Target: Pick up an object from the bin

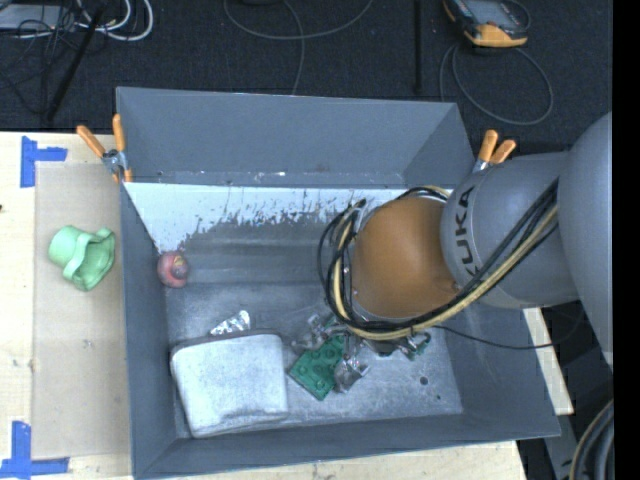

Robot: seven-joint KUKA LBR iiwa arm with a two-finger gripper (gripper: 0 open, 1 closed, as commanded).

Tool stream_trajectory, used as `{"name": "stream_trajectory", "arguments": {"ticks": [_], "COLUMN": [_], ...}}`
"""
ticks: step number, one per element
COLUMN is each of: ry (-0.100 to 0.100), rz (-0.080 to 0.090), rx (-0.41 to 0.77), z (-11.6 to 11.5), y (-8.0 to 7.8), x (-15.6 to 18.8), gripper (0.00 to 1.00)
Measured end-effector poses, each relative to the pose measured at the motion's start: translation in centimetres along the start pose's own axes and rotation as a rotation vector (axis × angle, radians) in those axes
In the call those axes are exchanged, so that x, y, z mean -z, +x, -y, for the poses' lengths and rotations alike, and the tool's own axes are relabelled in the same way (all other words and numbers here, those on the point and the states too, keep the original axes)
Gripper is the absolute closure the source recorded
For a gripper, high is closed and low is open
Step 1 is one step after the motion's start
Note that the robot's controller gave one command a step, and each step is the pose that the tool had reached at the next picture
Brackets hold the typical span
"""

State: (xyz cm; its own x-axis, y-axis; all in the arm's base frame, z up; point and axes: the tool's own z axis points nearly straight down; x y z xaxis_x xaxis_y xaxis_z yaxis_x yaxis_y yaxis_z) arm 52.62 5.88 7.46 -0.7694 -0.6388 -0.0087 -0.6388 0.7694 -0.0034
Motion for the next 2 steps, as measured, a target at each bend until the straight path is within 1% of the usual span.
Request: {"name": "stream_trajectory", "arguments": {"ticks": [1, 2], "ry": [0.000, -0.004], "rz": [-0.002, -0.004], "rx": [-0.014, 0.214], "z": [-1.9, -7.1], "y": [-0.2, -3.7], "x": [15.1, 19.9], "gripper": [1.00, 1.00]}}
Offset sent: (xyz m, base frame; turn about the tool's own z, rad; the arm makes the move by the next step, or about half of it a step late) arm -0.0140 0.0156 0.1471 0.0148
